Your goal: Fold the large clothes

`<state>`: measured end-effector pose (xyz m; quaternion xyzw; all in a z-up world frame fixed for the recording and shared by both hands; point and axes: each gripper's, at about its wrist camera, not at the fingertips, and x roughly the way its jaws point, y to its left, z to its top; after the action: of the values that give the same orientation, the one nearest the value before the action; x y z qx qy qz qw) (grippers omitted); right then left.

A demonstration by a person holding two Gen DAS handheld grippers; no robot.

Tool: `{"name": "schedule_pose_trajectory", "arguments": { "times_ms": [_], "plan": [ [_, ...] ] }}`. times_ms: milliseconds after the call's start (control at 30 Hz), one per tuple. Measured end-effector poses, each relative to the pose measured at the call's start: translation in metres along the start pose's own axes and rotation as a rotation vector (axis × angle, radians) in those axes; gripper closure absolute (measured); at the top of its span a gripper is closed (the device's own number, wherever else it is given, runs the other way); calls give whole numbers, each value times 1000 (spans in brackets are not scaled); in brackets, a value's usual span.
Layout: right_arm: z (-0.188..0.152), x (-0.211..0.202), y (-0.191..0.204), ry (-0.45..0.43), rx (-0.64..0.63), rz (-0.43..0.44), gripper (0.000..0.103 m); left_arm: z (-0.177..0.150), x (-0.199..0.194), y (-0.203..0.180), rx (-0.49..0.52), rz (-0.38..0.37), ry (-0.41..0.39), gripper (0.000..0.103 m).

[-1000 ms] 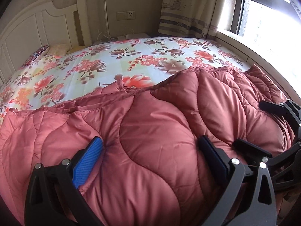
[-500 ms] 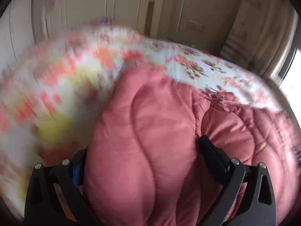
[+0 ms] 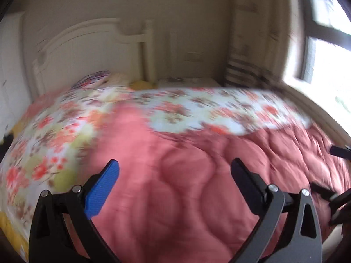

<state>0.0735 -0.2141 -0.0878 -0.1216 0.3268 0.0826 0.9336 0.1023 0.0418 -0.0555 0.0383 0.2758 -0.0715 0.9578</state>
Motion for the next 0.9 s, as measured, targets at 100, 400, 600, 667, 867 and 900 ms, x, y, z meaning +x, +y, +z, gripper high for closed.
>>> {"name": "schedule_pose_trajectory", "arguments": {
  "times_ms": [100, 400, 600, 667, 867, 900],
  "plan": [
    [-17, 32, 20, 55, -53, 8, 4, -29, 43, -28, 143, 41, 77, 2],
    [-10, 26, -16, 91, 39, 33, 5, -19, 21, 4, 38, -33, 97, 2],
    [-28, 17, -102, 108, 243, -136, 5, -26, 10, 79, -154, 89, 109, 2],
    [-44, 30, -122, 134, 316, -76, 4, -40, 30, 99, -231, 47, 183, 2],
    [-38, 34, -124, 149, 323, -94, 4, -37, 19, 94, -223, 92, 163, 4],
    [-34, 28, -119, 142, 314, -129, 4, -35, 10, 86, -210, 98, 134, 4]
  ]
}}
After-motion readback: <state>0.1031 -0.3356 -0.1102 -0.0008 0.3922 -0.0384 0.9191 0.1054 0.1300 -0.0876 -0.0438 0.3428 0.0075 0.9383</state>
